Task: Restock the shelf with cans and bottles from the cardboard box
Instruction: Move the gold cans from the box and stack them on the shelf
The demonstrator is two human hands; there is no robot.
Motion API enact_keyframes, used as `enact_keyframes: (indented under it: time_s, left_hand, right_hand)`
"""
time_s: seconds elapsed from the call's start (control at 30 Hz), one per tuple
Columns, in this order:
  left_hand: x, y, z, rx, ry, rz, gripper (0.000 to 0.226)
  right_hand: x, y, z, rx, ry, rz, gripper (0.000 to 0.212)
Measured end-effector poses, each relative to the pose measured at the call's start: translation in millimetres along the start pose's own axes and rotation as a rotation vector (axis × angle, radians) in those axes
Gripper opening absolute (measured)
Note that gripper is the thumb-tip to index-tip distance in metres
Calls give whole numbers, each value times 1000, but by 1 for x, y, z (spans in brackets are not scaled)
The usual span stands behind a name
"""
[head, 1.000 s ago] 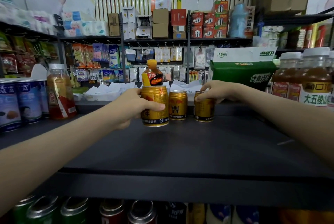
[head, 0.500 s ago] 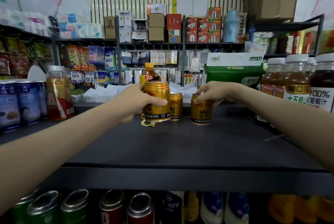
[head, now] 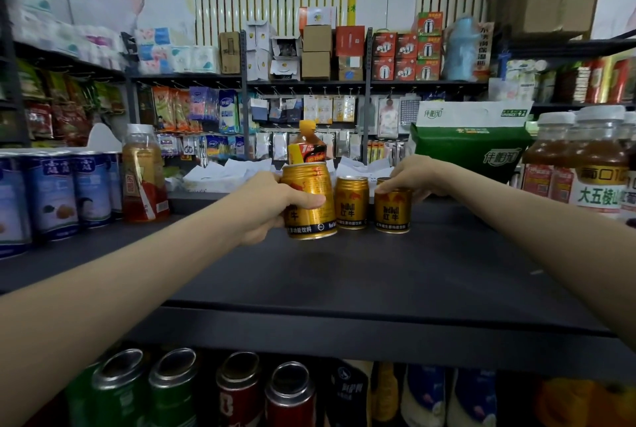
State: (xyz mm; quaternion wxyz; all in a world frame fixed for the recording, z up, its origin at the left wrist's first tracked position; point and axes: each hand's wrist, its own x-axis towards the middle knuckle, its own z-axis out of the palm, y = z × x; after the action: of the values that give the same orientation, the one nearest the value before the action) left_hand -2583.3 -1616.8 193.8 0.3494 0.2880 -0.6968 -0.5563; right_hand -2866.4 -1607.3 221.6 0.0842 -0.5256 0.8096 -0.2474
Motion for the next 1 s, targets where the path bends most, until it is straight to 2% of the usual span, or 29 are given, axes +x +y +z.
enact_keyframes:
  time_s: [0.1, 0.2, 0.27, 0.3, 0.37, 0.43, 0.47, 0.6, 0.73, 0.9, 1.0]
  left_hand:
    - [-1, -2, -2, -3, 13, -9, 50]
    - [-1, -4, 0, 33, -12, 6, 44]
    - [-1, -3, 7, 72, -55, 28, 39]
    - [-1, -3, 11, 88, -84, 44, 40]
    - [-1, -1, 24, 129, -151, 75, 57]
    - [2, 0, 40, 184, -226, 90, 70]
    - [4, -1, 48, 213, -256, 97, 69]
    - [8, -3, 76, 305, -301, 180, 51]
    - [14, -2, 86, 495, -328, 311, 74]
    - [29, -5, 94, 651, -408, 291, 72]
    - [38, -11, 94, 718, -377, 316, 61]
  right_hand:
    - [-4, -4, -3, -46, -34, -15, 57]
    - [-18, -11, -12, -159, 42, -112, 88]
    - [-44, -23, -20, 10, 45, -254, 90]
    - [-60, -31, -25, 118, -41, -312, 85]
    - [-86, -41, -34, 267, -336, -356, 75]
    - [-102, -44, -37, 247, -561, -355, 69]
    - [-107, -43, -36, 198, -589, -348, 68]
    - [-116, -25, -31, 139, -470, -352, 56]
    - [-115, 1, -46, 224, -421, -364, 49]
    - [-104, 21, -50, 83, -363, -317, 52]
    - [-99, 29, -47, 137, -399, -274, 59]
